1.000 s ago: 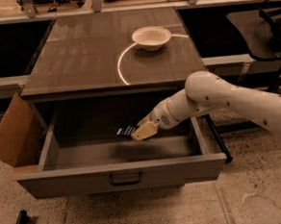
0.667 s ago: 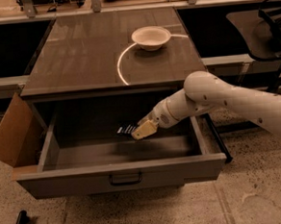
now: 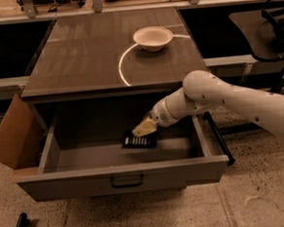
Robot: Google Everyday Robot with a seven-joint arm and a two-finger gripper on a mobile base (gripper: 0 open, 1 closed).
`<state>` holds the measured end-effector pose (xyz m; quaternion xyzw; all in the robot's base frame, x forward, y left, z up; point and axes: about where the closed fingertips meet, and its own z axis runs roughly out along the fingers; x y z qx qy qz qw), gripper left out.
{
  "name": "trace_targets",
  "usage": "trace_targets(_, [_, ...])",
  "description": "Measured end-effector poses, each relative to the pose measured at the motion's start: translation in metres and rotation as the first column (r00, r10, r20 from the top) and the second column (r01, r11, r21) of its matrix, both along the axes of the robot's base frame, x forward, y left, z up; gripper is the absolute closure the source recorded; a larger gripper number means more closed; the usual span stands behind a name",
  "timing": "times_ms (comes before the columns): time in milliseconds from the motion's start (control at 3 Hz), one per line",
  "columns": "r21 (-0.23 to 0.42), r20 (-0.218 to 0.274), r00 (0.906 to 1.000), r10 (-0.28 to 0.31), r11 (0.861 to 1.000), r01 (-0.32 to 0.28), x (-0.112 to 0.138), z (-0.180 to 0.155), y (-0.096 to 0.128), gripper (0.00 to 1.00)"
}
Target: Place rxbar blueberry into top drawer
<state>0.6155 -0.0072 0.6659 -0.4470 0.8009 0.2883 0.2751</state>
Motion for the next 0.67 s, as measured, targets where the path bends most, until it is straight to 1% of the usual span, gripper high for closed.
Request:
trace_targets(333, [0.005,0.022,0.9996,-0.020,1.000,0.020,-0.004,0.013,-0.007,0.00])
trace_targets(667, [0.005,0.037,0.9976,-0.060,0.998,0.059,-0.023,0.031,-0.029,0.00])
